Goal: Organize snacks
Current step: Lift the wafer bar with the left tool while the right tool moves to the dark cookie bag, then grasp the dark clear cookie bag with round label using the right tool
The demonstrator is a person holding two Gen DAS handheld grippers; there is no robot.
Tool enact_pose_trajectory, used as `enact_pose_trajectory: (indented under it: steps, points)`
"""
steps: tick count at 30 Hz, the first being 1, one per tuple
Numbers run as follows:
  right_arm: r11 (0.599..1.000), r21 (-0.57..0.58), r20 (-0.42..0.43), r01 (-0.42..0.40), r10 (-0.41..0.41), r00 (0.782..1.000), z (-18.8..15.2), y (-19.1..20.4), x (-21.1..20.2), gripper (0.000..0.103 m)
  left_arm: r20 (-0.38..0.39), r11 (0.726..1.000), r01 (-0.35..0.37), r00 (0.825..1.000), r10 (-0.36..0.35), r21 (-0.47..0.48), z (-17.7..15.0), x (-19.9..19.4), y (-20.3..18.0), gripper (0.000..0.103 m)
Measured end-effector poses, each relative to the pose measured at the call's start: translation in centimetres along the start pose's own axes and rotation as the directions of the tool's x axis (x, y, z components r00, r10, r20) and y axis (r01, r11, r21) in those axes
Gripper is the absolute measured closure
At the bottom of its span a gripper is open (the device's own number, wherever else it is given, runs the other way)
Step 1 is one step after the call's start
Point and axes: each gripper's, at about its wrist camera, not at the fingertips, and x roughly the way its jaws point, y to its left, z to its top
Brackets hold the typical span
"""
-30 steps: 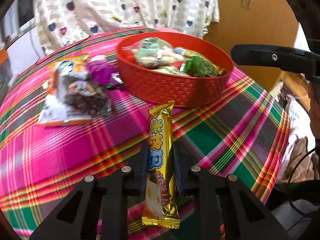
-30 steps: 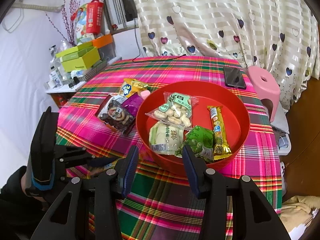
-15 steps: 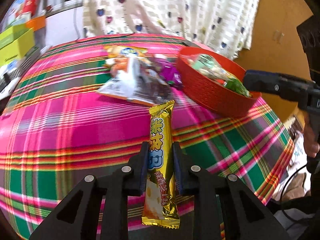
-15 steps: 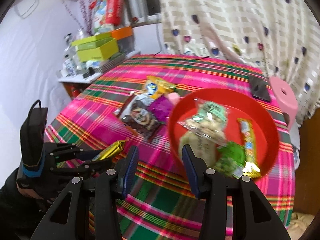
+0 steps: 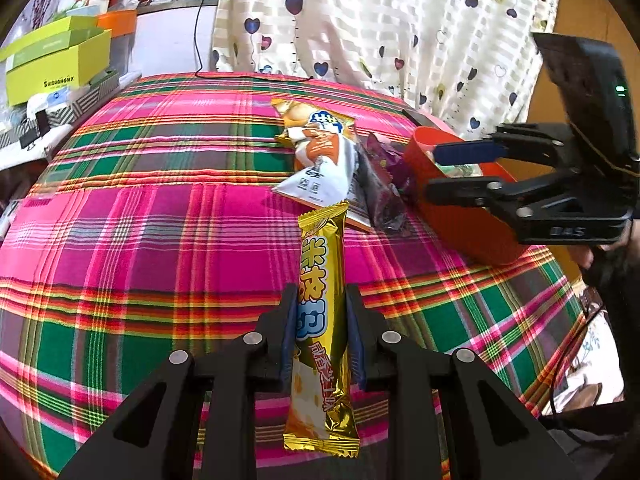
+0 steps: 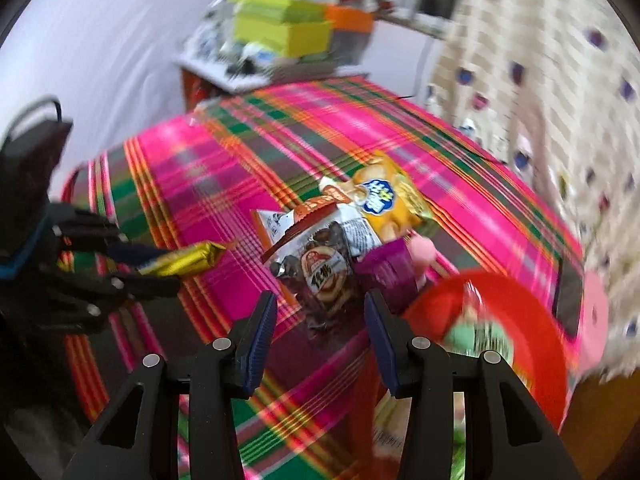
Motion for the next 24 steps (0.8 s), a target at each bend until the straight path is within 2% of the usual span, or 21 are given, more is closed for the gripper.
enact_pose_trajectory:
  steps: [5,11,15,17,19,24]
  points:
    - [0.984,-0.173,-0.076,-0.035,0.022,0.997,1.5,0.8,2.7,0.056,0.003,1.0,0.002,1.0,-0.002,-0.02,0.2,-0.1,0.9,0.079]
    - [0.966,-0.241,-0.183,-0.097,0.053,0.982,2.5,0.3,6.3,0.045,0.005,0.999,0.001,1.0,0.0,-0.039,0.4,-0.2,1.8,0.079]
    - [0.973,-0.194,-0.284,-0.124,0.065,0.957,2.7,0.0,9.1,0.046,0.009,0.998,-0.014,1.0,0.014,-0.06,0.4,-0.5,2.6,0.079]
    - [0.977,-0.139,-0.26,-0.163,0.123,0.958,2.9,-0.2,8.6,0.054,0.013,0.997,-0.02,1.0,0.021,-0.071,0.3,-0.7,3.2,0.079]
    - [0.973,-0.087,-0.23,-0.212,0.187,0.955,3.0,-0.1,8.0,0.055,0.014,0.996,-0.027,0.999,0.029,-0.079,0.2,-0.8,3.6,0.079]
    - [0.979,0.039,-0.228,-0.2,0.203,0.952,2.4,0.1,7.6,0.054,0.018,0.995,-0.023,1.0,0.025,-0.092,-0.1,-0.8,3.9,0.079]
